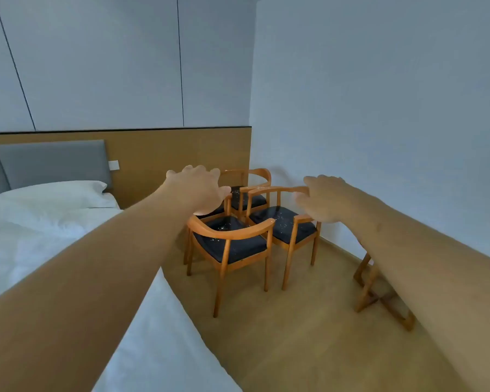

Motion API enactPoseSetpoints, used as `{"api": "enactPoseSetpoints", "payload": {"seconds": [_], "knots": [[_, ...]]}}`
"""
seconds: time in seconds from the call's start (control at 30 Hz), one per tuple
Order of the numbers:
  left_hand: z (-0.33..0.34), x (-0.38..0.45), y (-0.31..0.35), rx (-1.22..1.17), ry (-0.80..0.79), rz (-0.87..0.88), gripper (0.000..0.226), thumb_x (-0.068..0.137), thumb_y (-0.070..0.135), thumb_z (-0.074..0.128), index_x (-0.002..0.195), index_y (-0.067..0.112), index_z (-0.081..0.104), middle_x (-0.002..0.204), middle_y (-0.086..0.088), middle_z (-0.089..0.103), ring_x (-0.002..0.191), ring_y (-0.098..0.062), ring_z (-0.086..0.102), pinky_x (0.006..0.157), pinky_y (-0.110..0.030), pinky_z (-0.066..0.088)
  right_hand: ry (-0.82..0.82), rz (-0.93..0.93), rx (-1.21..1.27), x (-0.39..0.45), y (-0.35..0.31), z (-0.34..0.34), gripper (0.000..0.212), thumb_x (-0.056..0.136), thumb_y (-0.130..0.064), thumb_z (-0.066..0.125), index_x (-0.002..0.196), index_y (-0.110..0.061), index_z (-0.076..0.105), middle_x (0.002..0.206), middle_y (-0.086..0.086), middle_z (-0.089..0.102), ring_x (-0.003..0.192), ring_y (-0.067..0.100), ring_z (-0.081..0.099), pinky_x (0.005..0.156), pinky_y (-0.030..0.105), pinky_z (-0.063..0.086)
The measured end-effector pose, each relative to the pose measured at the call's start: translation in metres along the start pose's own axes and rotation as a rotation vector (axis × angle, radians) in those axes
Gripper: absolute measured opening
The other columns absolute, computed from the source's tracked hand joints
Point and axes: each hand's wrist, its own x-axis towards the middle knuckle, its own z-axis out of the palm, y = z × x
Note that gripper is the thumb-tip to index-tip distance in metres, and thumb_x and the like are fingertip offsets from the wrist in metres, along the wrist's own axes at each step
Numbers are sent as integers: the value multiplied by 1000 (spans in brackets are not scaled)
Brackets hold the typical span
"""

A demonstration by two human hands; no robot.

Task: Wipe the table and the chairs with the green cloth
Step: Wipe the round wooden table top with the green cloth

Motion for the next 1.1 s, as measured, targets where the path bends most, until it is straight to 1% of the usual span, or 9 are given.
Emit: {"api": "enactPoseSetpoints", "payload": {"seconds": [0.03, 0.07, 0.13, 0.17, 0.33, 0.5, 0.8, 0.97, 1.1], "knots": [[3, 8, 5, 13, -23, 1, 62, 99, 57, 27, 150, 22, 26, 154, -9, 33, 142, -33, 28, 110, -60, 26, -13, 2, 6, 5, 2, 2, 43, 104, -38, 28, 132, -11, 45, 112, 9, 52, 107, 24, 47, 108, 50, 31], [8, 20, 9, 24, -30, 6, 62, 99, 57, 27, 150, 22, 26, 154, -9, 33, 142, -33, 28, 110, -60, 26, -8, -3, -13, 15, 7, 7, 45, 104, -39, 28, 137, -11, 42, 120, 10, 53, 114, 26, 48, 110, 51, 30], [17, 46, 16, 30, -45, 6, 62, 100, 56, 27, 151, 22, 25, 154, -9, 33, 142, -33, 28, 111, -60, 25, -23, 7, -32, 34, 18, 15, 49, 104, -41, 28, 142, -13, 37, 136, 10, 49, 126, 29, 43, 112, 51, 27], [22, 62, 20, 21, -48, 11, 62, 100, 56, 27, 151, 22, 25, 154, -9, 32, 142, -33, 28, 111, -60, 25, -28, 14, -36, 47, 24, 18, 48, 104, -42, 28, 142, -14, 37, 138, 10, 47, 128, 30, 42, 112, 50, 27], [31, 150, 38, 29, -37, 37, 59, 100, 54, 28, 150, 22, 26, 154, -10, 33, 141, -32, 30, 111, -59, 26, -27, 115, -81, 124, 62, 18, 49, 102, -46, 28, 141, -17, 36, 141, 12, 41, 131, 36, 35, 106, 54, 33], [41, 239, 58, 7, -34, 66, 57, 101, 52, 30, 149, 21, 28, 152, -10, 36, 139, -32, 33, 111, -58, 29, -22, 126, -46, 206, 102, 21, 48, 102, -46, 30, 136, -13, 39, 137, 14, 44, 127, 37, 39, 104, 54, 35], [89, 360, 135, 21, -125, 154, 59, 100, 53, 31, 150, 22, 26, 152, -9, 36, 138, -33, 34, 109, -58, 26, -67, 164, -12, 307, 187, 63, 52, 102, -47, 29, 142, -14, 35, 141, 12, 42, 129, 34, 38, 105, 51, 36], [111, 423, 185, 44, -123, 175, 59, 99, 54, 32, 149, 22, 28, 151, -8, 37, 136, -32, 37, 108, -55, 30, -56, 161, 5, 362, 254, 81, 53, 102, -45, 31, 145, -15, 32, 146, 10, 39, 132, 32, 38, 106, 45, 37], [113, 479, 236, 37, -114, 152, 56, 99, 48, 33, 148, 21, 31, 147, -9, 41, 134, -33, 39, 107, -54, 31, -66, 118, 11, 409, 320, 78, 54, 103, -45, 31, 145, -11, 33, 142, 11, 44, 126, 29, 45, 97, 36, 38]]}}
